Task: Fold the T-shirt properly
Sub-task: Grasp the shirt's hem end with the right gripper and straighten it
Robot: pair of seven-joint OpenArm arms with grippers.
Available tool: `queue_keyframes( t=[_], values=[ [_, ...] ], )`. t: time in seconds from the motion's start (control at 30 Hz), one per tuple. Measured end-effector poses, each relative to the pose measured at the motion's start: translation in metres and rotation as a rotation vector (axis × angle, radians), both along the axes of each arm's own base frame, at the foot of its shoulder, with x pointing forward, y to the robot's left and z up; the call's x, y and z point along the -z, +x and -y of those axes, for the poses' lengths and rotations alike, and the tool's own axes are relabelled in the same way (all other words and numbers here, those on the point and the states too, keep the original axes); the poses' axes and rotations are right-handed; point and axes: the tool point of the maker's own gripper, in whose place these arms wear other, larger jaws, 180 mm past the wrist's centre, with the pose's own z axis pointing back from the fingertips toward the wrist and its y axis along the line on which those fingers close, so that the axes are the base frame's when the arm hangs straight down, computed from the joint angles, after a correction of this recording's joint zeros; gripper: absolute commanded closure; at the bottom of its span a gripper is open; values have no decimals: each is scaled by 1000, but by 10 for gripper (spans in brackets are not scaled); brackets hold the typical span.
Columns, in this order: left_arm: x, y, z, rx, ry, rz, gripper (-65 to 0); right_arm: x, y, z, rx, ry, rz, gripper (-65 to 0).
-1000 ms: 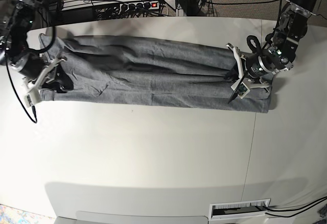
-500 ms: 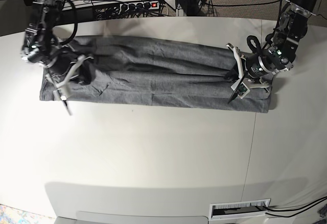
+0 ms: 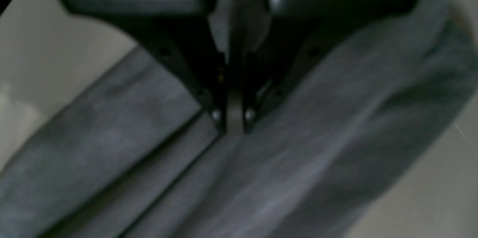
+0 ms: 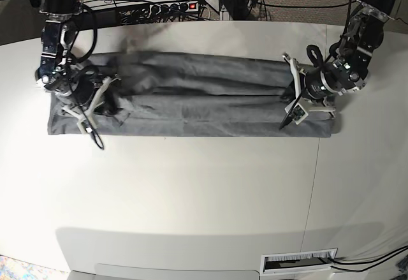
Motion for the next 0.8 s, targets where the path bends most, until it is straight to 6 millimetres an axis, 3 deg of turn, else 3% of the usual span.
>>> queue_keyframes(
  t=[0.07,0.17,0.27,0.4,0.47,0.63,0.8],
  values=[
    [-7,5,-3,-15,-4,20,-25,-3,-1,21,19,-57,-12,0],
    [-23,16,-18,-68,-13,45,-166,-6,-4,43,35,-123,-31,0],
    [-41,28,-36,-147,-57,56,-260,-7,-5,48,35,-137,-36,0],
    [-53,36,-60,-239,-106,51,-261,-8,-5,47,37,-124,-38,0],
    [-48,35,-64,-268,-157,6,-261,-7,-6,47,37,-121,-39,0],
    [-26,15,-56,-252,-255,-173,-261,-7,-6,47,40,-121,-39,0],
    [-33,38,-58,-278,-337,-170,-260,-7,-6,47,41,-122,-43,0]
  ],
)
